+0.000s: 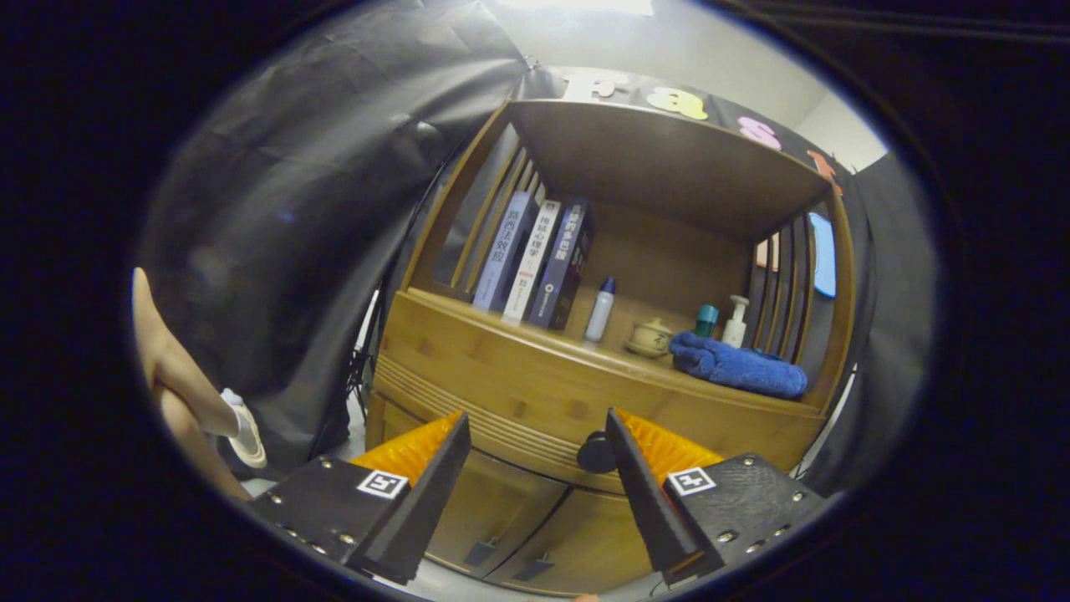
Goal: Pull open the drawer, take out the items inside it, and place them on the countertop above the cabinet.
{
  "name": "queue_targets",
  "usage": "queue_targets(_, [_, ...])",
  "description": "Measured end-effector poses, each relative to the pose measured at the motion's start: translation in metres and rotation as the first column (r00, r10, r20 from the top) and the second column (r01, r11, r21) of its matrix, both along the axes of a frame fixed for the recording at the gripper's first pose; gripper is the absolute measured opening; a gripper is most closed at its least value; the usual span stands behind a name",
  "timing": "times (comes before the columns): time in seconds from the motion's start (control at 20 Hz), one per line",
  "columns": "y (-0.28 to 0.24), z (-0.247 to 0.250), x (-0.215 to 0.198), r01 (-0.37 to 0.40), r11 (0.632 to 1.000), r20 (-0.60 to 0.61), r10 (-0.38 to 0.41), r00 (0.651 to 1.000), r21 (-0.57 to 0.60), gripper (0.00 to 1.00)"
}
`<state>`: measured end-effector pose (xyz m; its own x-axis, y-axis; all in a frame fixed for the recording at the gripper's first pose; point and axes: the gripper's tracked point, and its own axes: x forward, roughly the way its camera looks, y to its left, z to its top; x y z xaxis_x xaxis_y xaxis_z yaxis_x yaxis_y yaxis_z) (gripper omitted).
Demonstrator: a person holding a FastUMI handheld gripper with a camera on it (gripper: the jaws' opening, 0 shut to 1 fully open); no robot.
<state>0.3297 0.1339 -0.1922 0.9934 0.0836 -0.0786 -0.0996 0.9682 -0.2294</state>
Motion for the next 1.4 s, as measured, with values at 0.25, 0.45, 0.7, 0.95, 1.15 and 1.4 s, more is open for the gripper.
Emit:
queue_targets(0.25, [-0.011, -0.023, 0.01, 0.052, 0.998, -0.076, -0.05, 0.996, 0.034, 0.97])
queue_targets(0.45, [-0.034, -0.034, 0.025, 0.14, 0.989, -0.098, -0.134, 0.986, 0.055, 0.93])
queue_targets(0.7, [-0.054, -0.036, 0.043, 0.197, 0.979, -0.108, -0.191, 0.976, 0.05, 0.87])
queue_targets(0.95, [-0.063, -0.043, 0.057, 0.254, 0.964, -0.153, -0.241, 0.958, 0.074, 0.46])
queue_targets(1.15, [-0.065, -0.045, 0.061, 0.305, 0.946, -0.182, -0.283, 0.942, 0.108, 0.44])
queue_targets(1.4, [-0.065, -0.049, 0.058, 0.355, 0.927, -0.256, -0.316, 0.914, 0.124, 0.35])
